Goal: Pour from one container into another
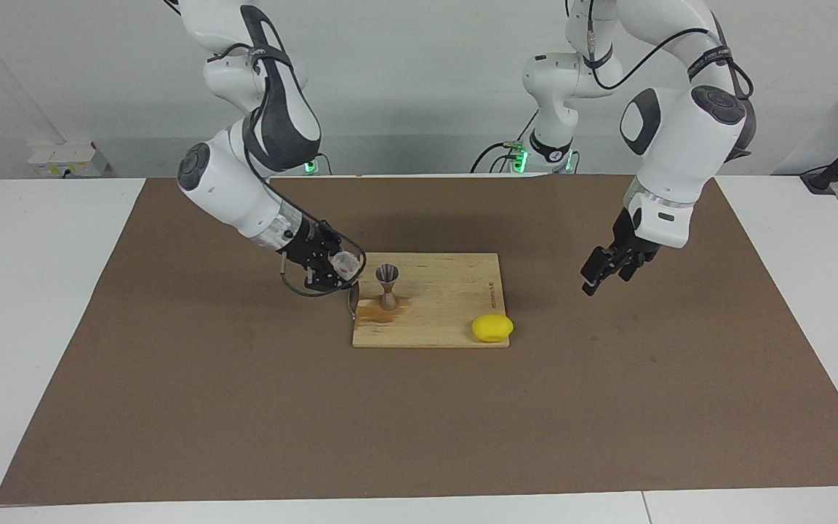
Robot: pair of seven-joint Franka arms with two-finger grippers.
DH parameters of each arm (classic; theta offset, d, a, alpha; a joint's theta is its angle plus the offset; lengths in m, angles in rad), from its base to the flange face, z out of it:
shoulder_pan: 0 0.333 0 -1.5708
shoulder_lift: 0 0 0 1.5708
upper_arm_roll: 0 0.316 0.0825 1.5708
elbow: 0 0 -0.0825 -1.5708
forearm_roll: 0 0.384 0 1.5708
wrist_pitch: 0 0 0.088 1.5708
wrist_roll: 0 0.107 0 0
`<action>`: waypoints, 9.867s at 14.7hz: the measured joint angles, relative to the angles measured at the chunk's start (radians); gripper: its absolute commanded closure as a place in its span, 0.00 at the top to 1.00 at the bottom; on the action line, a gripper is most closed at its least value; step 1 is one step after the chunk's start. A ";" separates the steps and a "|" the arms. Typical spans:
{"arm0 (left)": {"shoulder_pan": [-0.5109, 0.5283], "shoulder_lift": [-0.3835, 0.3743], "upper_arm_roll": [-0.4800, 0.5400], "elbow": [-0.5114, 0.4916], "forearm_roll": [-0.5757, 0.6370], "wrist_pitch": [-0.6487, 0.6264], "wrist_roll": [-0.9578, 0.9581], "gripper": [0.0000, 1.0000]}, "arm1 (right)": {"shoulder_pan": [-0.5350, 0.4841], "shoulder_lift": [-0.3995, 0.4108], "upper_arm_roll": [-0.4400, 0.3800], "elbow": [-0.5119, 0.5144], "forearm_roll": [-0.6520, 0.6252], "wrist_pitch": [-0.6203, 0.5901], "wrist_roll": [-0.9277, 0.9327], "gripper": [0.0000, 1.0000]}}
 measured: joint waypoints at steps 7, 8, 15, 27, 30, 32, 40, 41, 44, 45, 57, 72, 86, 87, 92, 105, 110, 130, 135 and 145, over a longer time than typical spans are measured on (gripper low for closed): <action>0.060 -0.076 -0.009 0.036 0.086 -0.281 0.319 1.00 | 0.080 0.022 0.000 0.026 -0.130 0.019 0.087 0.00; 0.076 -0.089 -0.013 0.052 0.086 -0.323 0.325 1.00 | 0.085 0.022 0.000 0.026 -0.148 0.019 0.088 0.00; 0.093 -0.108 -0.027 0.205 0.081 -0.528 0.333 1.00 | 0.121 0.022 -0.001 0.029 -0.255 0.026 0.139 0.00; 0.126 -0.120 -0.033 0.195 0.006 -0.520 0.337 1.00 | 0.176 0.022 0.000 0.037 -0.483 0.026 0.181 0.00; 0.127 -0.135 -0.033 0.195 0.012 -0.527 0.337 1.00 | 0.190 0.022 0.000 0.039 -0.497 0.026 0.186 0.00; 0.128 -0.137 -0.033 0.194 0.013 -0.527 0.337 1.00 | 0.191 0.023 0.000 0.041 -0.498 0.026 0.186 0.00; 0.148 -0.137 -0.056 0.192 0.014 -0.527 0.337 1.00 | 0.160 0.023 -0.003 0.058 -0.440 0.026 0.198 0.00; 0.148 -0.137 -0.057 0.192 0.014 -0.527 0.337 1.00 | 0.149 0.023 -0.004 0.058 -0.406 0.026 0.197 0.00; 0.148 -0.137 -0.060 0.189 0.014 -0.527 0.337 1.00 | 0.121 0.023 -0.004 0.058 -0.327 0.026 0.174 0.00; 0.148 -0.137 -0.060 0.189 0.014 -0.526 0.337 1.00 | 0.112 0.024 -0.004 0.057 -0.310 0.026 0.169 0.00; 0.141 -0.137 -0.036 0.189 0.014 -0.525 0.337 1.00 | -0.167 0.021 -0.009 -0.133 0.238 0.025 -0.293 0.00; 0.141 -0.137 -0.036 0.188 0.014 -0.570 0.337 1.00 | -0.545 0.107 -0.010 -0.237 0.273 -0.170 -0.801 0.00; 0.143 -0.141 -0.027 0.184 0.035 -0.571 0.337 1.00 | -0.613 0.133 -0.013 -0.249 0.273 -0.150 -0.838 1.00; 0.143 -0.141 -0.028 0.184 0.044 -0.571 0.337 1.00 | -0.620 0.132 -0.013 -0.248 0.273 -0.146 -0.841 1.00; 0.143 -0.142 -0.028 0.184 0.049 -0.572 0.337 1.00 | -0.643 0.046 -0.014 -0.230 0.205 -0.142 -0.867 1.00; 0.143 -0.142 -0.028 0.184 0.049 -0.572 0.337 1.00 | -0.274 -0.167 0.005 -0.215 -0.340 -0.219 -1.108 1.00; 0.143 -0.142 -0.028 0.184 0.049 -0.572 0.337 1.00 | -0.207 -0.212 0.008 -0.132 -0.479 -0.232 -1.326 1.00; 0.143 -0.142 -0.028 0.184 0.049 -0.572 0.337 1.00 | -0.181 -0.199 0.007 0.276 -0.583 -0.517 -1.449 1.00; 0.143 -0.142 -0.028 0.184 0.049 -0.572 0.337 1.00 | -0.186 -0.199 0.007 0.275 -0.583 -0.527 -1.453 1.00; 0.143 -0.142 -0.028 0.184 0.049 -0.572 0.337 1.00 | -0.185 -0.199 0.008 0.264 -0.579 -0.515 -1.420 1.00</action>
